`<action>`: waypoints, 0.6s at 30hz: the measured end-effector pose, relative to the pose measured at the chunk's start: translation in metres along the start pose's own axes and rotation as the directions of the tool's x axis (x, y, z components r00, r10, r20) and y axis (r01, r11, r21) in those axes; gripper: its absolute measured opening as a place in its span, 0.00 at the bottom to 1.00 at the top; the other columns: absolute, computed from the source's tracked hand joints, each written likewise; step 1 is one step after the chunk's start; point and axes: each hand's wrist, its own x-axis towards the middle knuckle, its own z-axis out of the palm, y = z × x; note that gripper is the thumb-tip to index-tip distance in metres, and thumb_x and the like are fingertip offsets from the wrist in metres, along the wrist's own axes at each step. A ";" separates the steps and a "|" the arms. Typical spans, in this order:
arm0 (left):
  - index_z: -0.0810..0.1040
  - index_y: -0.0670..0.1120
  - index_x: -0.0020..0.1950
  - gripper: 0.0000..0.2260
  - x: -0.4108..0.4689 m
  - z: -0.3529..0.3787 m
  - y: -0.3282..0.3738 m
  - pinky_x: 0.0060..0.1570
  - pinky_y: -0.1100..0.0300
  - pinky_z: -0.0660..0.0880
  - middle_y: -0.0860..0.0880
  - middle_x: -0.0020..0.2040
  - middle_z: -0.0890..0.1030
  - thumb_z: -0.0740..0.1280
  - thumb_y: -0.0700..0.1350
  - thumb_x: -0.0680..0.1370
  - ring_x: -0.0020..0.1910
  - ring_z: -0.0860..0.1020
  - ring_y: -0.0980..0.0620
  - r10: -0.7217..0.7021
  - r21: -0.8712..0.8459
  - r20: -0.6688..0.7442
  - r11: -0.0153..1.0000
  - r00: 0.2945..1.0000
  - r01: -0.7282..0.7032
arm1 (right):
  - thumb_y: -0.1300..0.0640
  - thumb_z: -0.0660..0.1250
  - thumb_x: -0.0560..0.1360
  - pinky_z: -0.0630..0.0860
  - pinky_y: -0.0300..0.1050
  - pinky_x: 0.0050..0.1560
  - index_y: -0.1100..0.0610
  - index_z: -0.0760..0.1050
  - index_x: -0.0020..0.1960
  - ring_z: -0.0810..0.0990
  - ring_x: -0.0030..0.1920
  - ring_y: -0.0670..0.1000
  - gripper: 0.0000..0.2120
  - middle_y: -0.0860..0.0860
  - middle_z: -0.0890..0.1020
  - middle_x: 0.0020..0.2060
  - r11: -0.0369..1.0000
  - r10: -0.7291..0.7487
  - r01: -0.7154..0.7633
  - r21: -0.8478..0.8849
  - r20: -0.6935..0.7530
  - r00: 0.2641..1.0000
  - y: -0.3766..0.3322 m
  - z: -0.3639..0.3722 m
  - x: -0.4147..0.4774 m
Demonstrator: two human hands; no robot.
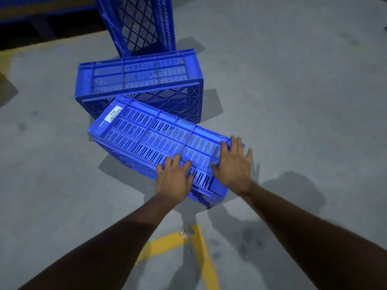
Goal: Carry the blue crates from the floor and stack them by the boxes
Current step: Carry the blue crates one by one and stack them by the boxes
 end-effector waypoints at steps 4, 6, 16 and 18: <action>0.68 0.55 0.69 0.18 -0.001 0.004 0.004 0.56 0.45 0.67 0.48 0.70 0.64 0.58 0.55 0.80 0.63 0.66 0.41 -0.050 -0.031 0.005 0.998 0.999 0.050 | 0.34 0.61 0.75 0.52 0.60 0.75 0.61 0.44 0.79 0.49 0.78 0.61 0.47 0.62 0.51 0.78 0.990 -0.136 0.139 0.002 0.223 0.965 0.022 0.007 0.047; 0.68 0.56 0.68 0.18 -0.001 0.003 0.005 0.56 0.45 0.67 0.48 0.70 0.64 0.56 0.58 0.80 0.62 0.66 0.41 -0.049 -0.015 0.021 0.999 0.999 0.050 | 0.31 0.63 0.72 0.60 0.58 0.71 0.60 0.47 0.79 0.61 0.74 0.61 0.50 0.61 0.62 0.74 0.992 -0.126 0.125 0.019 0.238 0.963 0.024 0.006 0.053; 0.79 0.49 0.53 0.27 -0.058 0.012 0.015 0.63 0.38 0.65 0.48 0.67 0.74 0.48 0.64 0.78 0.69 0.66 0.37 -0.081 -0.213 -0.046 0.975 0.996 0.069 | 0.39 0.81 0.59 0.82 0.49 0.45 0.60 0.84 0.52 0.85 0.41 0.50 0.30 0.51 0.86 0.41 0.685 -0.055 -0.465 0.560 0.677 0.734 0.049 0.015 -0.021; 0.79 0.49 0.53 0.28 -0.063 0.005 0.013 0.68 0.36 0.59 0.50 0.69 0.72 0.46 0.65 0.79 0.74 0.59 0.38 -0.089 -0.233 0.031 0.968 0.996 0.094 | 0.55 0.80 0.66 0.83 0.45 0.43 0.64 0.83 0.54 0.86 0.39 0.49 0.20 0.51 0.87 0.39 0.459 -0.086 -0.606 0.650 0.712 0.697 0.040 0.020 -0.054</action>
